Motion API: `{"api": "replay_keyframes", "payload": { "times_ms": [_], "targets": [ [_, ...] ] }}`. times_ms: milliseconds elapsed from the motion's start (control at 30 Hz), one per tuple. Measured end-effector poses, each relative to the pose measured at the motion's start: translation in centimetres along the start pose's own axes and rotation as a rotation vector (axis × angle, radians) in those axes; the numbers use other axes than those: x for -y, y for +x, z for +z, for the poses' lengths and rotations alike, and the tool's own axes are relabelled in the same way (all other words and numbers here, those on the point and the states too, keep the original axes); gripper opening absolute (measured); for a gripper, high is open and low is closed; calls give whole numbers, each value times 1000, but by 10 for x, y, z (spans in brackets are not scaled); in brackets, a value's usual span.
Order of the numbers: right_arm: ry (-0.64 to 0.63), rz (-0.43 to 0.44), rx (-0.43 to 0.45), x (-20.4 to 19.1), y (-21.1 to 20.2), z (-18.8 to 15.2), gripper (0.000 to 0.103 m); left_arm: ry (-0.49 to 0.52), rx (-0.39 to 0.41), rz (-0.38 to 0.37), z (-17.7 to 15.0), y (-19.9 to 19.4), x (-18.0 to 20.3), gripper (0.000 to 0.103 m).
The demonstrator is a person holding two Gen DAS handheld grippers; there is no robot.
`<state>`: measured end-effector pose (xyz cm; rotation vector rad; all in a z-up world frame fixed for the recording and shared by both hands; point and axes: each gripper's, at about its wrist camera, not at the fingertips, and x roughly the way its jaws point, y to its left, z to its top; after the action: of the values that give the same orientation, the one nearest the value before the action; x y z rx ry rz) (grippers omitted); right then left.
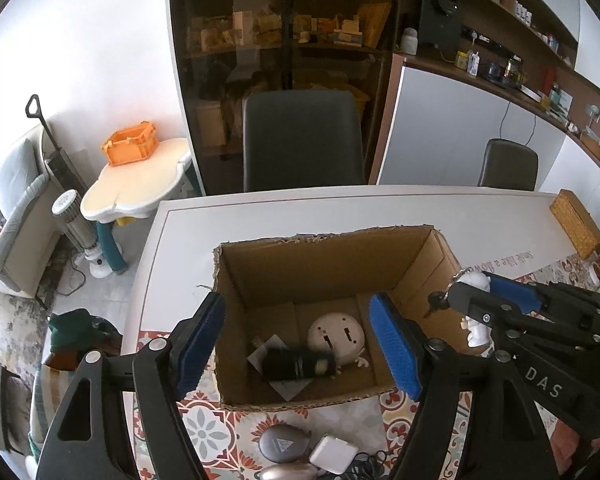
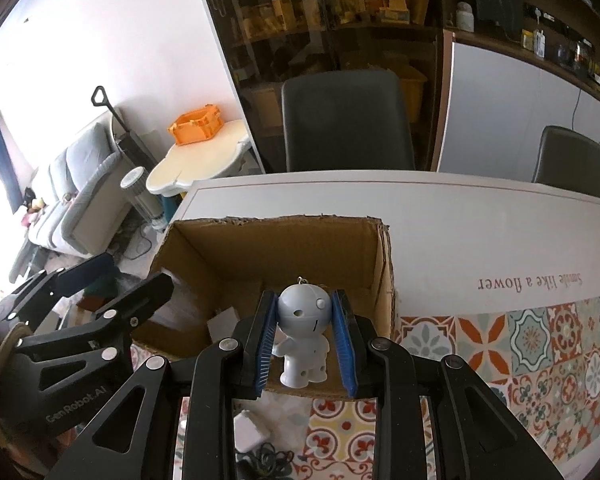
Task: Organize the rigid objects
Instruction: 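Lower the power bank and figurine into the box and open both tools, then move the right tool to the black charger and grasp it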
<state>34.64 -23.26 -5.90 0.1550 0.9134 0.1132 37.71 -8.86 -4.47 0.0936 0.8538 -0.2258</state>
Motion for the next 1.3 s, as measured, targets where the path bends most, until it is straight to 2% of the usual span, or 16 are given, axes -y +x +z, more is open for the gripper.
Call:
{"api": "replay_keyframes", "payload": {
  "times_ms": [67,200,267,300,333,600,767,1000,1300],
  "targets": [
    [2,-2,-7,1,4,1,28,-2,9,14,-1,-3,-2,82],
    [3,-4,-10,1,8,1,30,-8,23,56,-5,-10,-6,86],
    [-8,-3,-2,0,7,1,38,-15,28,69,-8,-13,-9,86],
    [-8,-28,3,-1,5,1,48,-23,27,72,-10,-14,-11,86],
    [-7,-41,6,-1,4,0,53,-30,26,74,-12,-15,-13,86],
    [-22,-85,35,-11,-21,-20,67,-52,46,110,-37,-39,-21,89],
    [-42,-67,50,-19,-38,-34,68,-77,71,151,-55,-61,-27,96],
    [-57,-38,54,-30,-58,-57,69,-98,87,172,-77,-90,-29,100],
    [-94,9,2,-45,-63,-90,71,-167,53,213,-115,-108,-40,101]
  ]
}}
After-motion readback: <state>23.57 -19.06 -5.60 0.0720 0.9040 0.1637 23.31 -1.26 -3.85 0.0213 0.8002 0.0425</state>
